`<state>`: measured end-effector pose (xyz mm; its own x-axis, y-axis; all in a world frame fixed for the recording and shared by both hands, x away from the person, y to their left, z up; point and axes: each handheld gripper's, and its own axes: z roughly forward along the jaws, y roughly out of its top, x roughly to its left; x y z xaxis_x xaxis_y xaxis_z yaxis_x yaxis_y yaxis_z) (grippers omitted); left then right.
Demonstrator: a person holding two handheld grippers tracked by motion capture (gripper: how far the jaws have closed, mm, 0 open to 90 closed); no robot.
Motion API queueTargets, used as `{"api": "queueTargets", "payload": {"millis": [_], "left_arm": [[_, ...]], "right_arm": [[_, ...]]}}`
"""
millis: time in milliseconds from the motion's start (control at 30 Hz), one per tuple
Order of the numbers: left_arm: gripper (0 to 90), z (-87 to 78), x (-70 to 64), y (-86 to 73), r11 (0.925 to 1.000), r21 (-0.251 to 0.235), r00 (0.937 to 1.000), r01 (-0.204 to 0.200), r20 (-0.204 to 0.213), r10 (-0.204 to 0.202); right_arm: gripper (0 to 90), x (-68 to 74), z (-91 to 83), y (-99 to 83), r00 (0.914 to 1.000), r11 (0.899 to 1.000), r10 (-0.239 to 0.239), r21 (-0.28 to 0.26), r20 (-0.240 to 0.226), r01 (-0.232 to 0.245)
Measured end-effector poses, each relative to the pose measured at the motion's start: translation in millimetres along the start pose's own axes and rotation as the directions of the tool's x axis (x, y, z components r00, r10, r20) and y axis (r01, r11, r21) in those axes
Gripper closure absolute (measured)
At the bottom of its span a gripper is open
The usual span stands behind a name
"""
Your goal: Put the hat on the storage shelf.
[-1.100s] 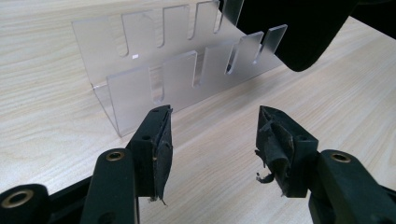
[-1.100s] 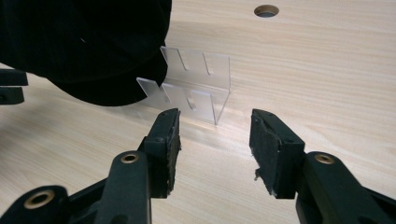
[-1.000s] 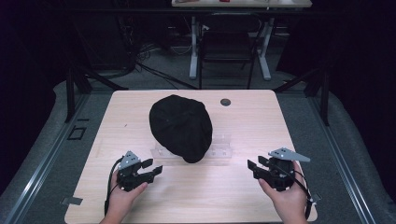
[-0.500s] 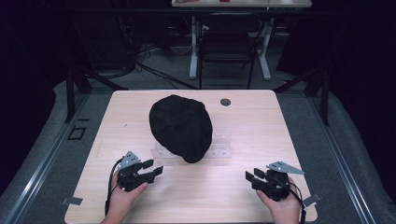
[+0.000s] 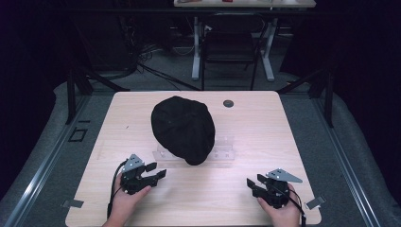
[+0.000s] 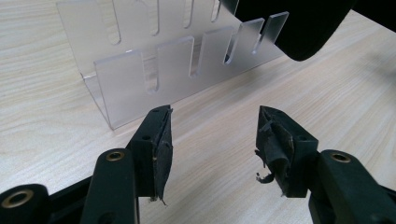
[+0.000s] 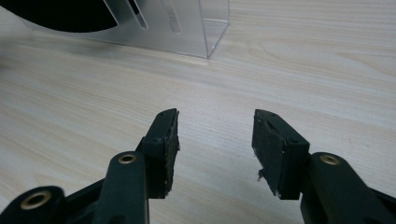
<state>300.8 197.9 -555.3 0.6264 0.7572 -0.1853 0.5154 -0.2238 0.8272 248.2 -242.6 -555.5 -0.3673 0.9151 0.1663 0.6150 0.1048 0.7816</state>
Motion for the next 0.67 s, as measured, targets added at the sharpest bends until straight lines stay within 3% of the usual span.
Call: {"api": "queueTargets", "payload": {"millis": [200, 433, 667], "left_arm": [[46.0, 0.5, -0.4, -0.7, 1.0, -0.001, 1.0, -0.003, 0.004, 0.003], [46.1, 6.3, -3.7, -2.0, 0.9997, 0.011, 0.9996, -0.02, 0.021, 0.02], [46.5, 12.6, -11.7, -0.7, 0.9997, -0.007, 0.999, -0.025, 0.036, 0.025]], "right_arm": [[49.1, -6.6, 1.3, -2.5, 0.9997, 1.0, 0.025, -0.01, 0.008, -0.025], [49.0, -10.5, 1.4, -2.5, 0.9996, 1.0, 0.023, -0.009, 0.017, -0.023], [48.1, -10.7, 0.9, -2.2, 0.9997, 1.0, 0.023, -0.015, 0.008, -0.023]]}}
